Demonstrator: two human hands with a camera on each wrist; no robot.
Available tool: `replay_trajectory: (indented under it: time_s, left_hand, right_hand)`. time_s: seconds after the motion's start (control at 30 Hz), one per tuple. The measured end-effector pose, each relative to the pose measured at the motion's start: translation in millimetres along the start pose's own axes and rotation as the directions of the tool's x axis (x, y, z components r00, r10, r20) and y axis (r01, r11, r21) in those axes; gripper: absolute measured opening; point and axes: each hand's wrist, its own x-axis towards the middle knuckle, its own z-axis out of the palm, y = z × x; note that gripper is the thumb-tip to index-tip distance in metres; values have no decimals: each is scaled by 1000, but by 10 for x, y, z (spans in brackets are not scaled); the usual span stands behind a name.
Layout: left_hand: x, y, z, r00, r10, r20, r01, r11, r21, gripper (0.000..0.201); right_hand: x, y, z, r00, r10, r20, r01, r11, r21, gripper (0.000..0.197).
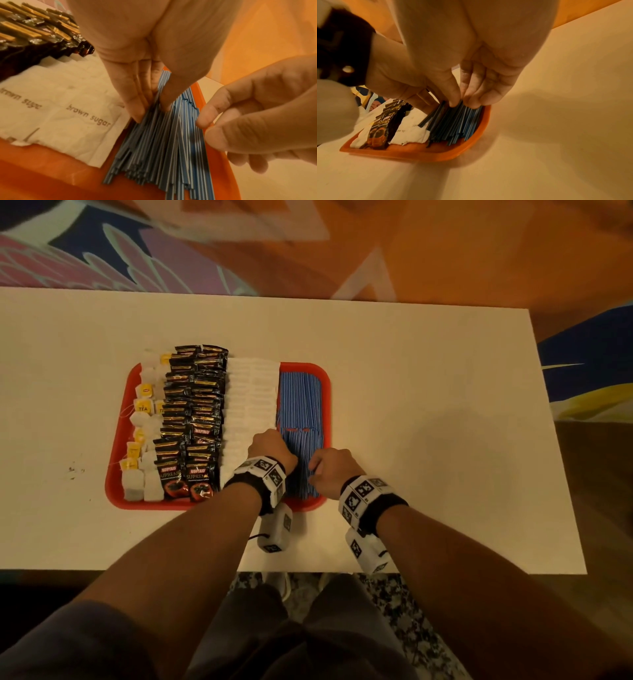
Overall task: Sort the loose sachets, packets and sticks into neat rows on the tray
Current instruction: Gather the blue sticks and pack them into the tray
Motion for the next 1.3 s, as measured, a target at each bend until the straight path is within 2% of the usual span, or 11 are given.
replay_trajectory:
  time_s: [0.1,0.2,0.3,0.4,0.47,0.57,0.63,0.7,0.87,0.93,1.3]
  left_hand:
    - [-8,-40,6,999,33,-21,-32,999,6,26]
    - [-30,-96,12,994,93,-59,-92,996,18,29]
    - [-48,-174,15,986,150,-76,-149,989,17,27]
    - [-39,-269,31,979,190,-80,-191,981,-15,24]
    - [-42,-329,46,955,280,-101,-279,960,21,20]
    - [-79,-417,62,866,494,-84,-458,849,264,21]
    - [-94,-478,71,833,553,-14,-505,770,389,30]
    - [-86,-540,83,821,571,13,-526,748,406,39]
    - [-88,-612,105,787,614,61,-571,688,448,58]
    - [-77,-616,121,781,621,65,-577,679,454,59]
    - [-23,-698,172,756,649,83,-616,663,426,71]
  right_hand:
    - [10,-2,3,1000,-31,-4,31,999,-45,14]
    - [62,4,-9,994,-108,-18,102,975,-197,18]
    - [125,-7,7,976,-216,-36,187,908,-376,20]
    - [178,-35,68,944,-329,-13,284,832,-476,35]
    - [197,-41,126,928,-370,36,337,798,-500,46]
    - [198,-20,178,917,-391,76,368,761,-534,50]
    - [191,-1,170,913,-401,69,369,746,-554,45]
    - [188,12,149,916,-399,38,351,752,-558,46]
    - [137,-5,153,955,-284,80,269,722,-637,76]
    - [116,-19,171,966,-242,86,239,721,-651,79]
    - [72,16,251,963,-267,-25,195,761,-619,71]
